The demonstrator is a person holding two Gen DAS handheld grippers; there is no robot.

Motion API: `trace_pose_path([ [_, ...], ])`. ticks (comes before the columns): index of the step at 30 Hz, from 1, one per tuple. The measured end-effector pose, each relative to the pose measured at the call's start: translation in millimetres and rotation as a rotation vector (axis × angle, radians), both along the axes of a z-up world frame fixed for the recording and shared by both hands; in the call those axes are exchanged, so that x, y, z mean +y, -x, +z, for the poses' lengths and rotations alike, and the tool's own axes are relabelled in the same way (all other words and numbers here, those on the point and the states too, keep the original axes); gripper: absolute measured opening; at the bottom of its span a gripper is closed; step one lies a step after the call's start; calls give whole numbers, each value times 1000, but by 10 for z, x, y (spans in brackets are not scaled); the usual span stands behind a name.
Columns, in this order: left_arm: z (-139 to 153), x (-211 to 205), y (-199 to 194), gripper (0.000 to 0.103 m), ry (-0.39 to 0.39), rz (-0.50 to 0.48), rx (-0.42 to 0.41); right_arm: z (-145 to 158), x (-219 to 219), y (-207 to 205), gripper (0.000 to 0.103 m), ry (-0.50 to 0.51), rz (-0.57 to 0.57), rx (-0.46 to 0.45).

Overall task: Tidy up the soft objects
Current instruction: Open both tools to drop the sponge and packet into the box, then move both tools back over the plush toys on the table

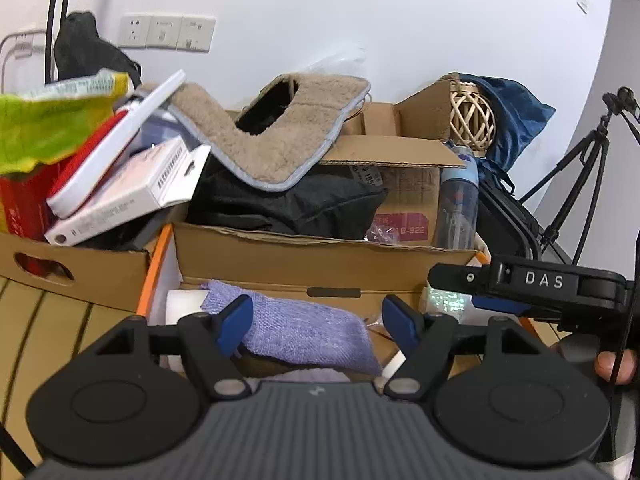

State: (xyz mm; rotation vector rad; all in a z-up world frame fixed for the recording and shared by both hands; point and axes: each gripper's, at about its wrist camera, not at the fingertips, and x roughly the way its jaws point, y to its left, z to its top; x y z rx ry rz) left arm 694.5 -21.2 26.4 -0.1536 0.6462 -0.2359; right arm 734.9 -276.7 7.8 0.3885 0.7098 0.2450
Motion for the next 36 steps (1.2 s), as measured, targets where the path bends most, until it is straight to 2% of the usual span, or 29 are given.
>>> trace_pose_path([
  [8, 351, 42, 602, 74, -86, 75, -103, 307, -85, 610, 76, 85, 25, -60],
  [13, 555, 73, 1376, 74, -165, 109, -190, 553, -113, 1406, 76, 125, 57, -133],
  [18, 658, 102, 2323, 80, -165, 98, -210, 767, -45, 2392, 84, 121, 86, -221],
  [21, 671, 87, 2886, 80, -150, 81, -242, 819, 66, 2999, 84, 132, 116, -276],
  [26, 538, 45, 3871, 88, -159, 72, -368, 617, 217, 4004, 86, 172, 112, -367],
  [28, 409, 57, 4220, 91, -139, 91, -386, 467, 241, 4347, 86, 207, 106, -389],
  [31, 206, 88, 4571, 91, -75, 86, -405, 223, 211, 4818, 87, 208, 53, -393],
  [34, 87, 25, 4724, 91, -135, 100, -416, -3, 192, 5154, 88, 258, 50, -439],
  [36, 44, 16, 4799, 94, -126, 99, -405, -52, 171, 5257, 88, 296, 29, -443],
])
